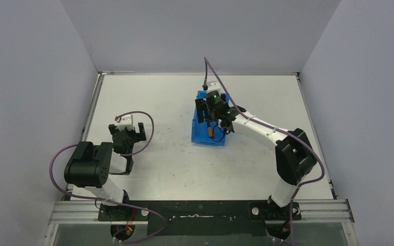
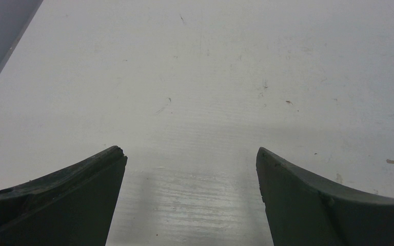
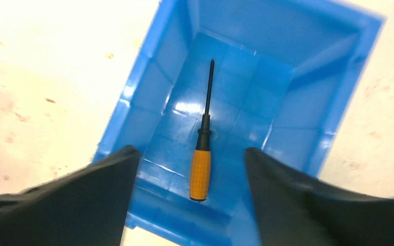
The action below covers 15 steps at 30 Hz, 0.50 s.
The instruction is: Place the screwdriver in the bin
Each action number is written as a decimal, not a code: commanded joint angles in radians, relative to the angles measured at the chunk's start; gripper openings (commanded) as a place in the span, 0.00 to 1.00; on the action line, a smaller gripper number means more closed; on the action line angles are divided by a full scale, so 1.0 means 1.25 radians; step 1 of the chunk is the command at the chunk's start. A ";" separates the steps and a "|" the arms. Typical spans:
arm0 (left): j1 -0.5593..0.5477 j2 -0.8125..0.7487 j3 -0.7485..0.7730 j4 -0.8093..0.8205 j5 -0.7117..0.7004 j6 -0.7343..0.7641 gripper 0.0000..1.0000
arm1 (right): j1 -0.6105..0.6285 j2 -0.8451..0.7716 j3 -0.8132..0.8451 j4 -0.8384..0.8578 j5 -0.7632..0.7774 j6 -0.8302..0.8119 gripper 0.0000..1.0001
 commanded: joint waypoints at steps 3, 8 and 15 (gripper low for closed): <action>-0.004 -0.006 0.015 0.032 -0.004 -0.005 0.97 | 0.002 -0.190 -0.008 0.035 0.093 -0.033 1.00; -0.004 -0.006 0.014 0.032 -0.004 -0.005 0.97 | -0.040 -0.361 -0.163 0.138 0.161 -0.058 1.00; -0.003 -0.005 0.014 0.032 -0.004 -0.006 0.97 | -0.196 -0.555 -0.397 0.267 0.192 -0.092 1.00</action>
